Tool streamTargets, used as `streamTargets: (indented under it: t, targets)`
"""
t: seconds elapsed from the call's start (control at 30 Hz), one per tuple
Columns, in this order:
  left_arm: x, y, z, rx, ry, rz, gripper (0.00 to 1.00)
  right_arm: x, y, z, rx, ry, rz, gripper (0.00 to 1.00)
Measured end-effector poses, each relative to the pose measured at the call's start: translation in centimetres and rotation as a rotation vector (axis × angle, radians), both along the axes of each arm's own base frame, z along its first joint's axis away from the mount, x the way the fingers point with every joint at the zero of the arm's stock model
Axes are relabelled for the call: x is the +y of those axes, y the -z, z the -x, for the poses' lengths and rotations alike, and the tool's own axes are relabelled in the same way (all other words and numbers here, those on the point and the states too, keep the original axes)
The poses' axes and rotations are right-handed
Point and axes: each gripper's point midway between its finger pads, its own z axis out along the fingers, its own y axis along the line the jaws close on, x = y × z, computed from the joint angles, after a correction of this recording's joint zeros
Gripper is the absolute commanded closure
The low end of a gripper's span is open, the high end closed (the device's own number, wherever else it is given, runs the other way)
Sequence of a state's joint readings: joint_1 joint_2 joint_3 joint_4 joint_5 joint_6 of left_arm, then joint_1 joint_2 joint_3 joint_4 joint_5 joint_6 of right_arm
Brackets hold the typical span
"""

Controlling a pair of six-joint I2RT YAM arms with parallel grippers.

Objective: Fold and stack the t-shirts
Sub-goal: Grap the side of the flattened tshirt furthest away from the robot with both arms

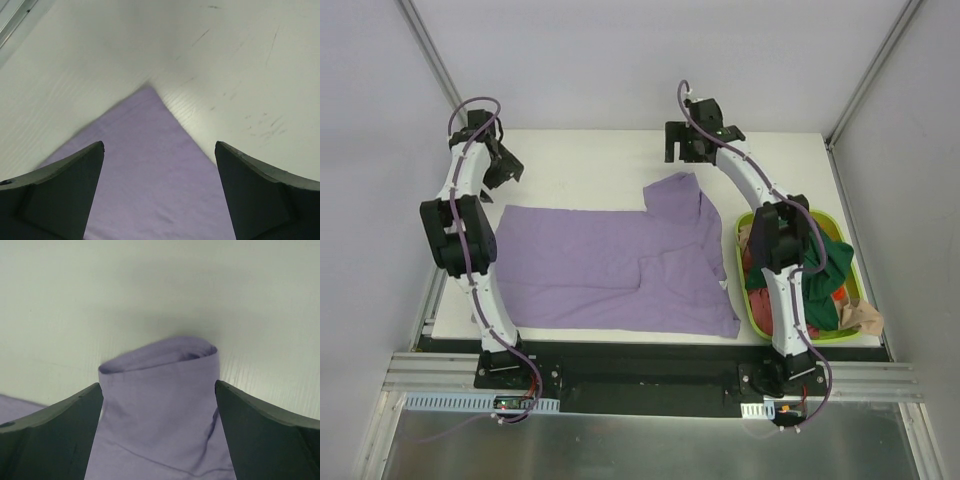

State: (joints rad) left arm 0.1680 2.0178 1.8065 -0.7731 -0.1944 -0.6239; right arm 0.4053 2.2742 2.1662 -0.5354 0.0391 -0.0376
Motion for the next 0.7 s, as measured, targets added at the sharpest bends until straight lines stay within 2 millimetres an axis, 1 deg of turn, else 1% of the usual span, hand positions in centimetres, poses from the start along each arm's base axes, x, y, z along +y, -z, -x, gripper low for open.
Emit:
streamTargets:
  t: [0.13, 0.17, 0.23, 0.3, 0.33, 0.4, 0.47, 0.57, 0.63, 0.7]
  targets:
    - [0.7, 2.6, -2.5, 0.035, 0.031, -0.003, 0.18, -0.8, 2.1, -2.1, 0.026, 0.029, -0.064, 0.04]
    - [1.0, 3.4, -2.8, 0.047, 0.033, -0.003, 0.21, -1.1, 2.7, -2.4, 0.035, 0.037, -0.075, 0.04]
    - [1.1, 4.7, -3.4, 0.070, 0.043, 0.000, 0.25, -1.7, 4.0, -3.2, 0.043, 0.053, -0.088, 0.04]
    - [1.2, 6.0, -3.6, 0.097, 0.050, 0.011, 0.26, -2.1, 5.2, -4.0, 0.045, 0.066, -0.090, 0.04]
    - [1.2, 6.8, -3.5, 0.116, 0.053, 0.023, 0.27, -2.2, 5.8, -4.5, 0.045, 0.071, -0.089, 0.04]
    - [1.1, 7.8, -3.1, 0.151, 0.053, 0.028, 0.30, -2.2, 6.7, -5.2, 0.040, 0.075, -0.090, 0.04]
    - [1.1, 8.6, -2.3, 0.193, 0.051, 0.030, 0.33, -2.1, 7.5, -5.5, 0.043, 0.077, -0.091, 0.04]
    - [1.2, 9.3, -1.3, 0.239, 0.047, 0.030, 0.44, -1.8, 8.5, -5.8, 0.043, 0.077, -0.094, 0.04]
    - [1.3, 9.4, -1.1, 0.250, 0.041, 0.034, 0.50, -1.7, 9.2, -5.9, 0.049, 0.083, -0.096, 0.04]
    - [1.2, 9.4, -0.8, 0.262, 0.042, 0.040, 0.58, -1.6, 9.7, -5.9, 0.058, 0.090, -0.099, 0.04]
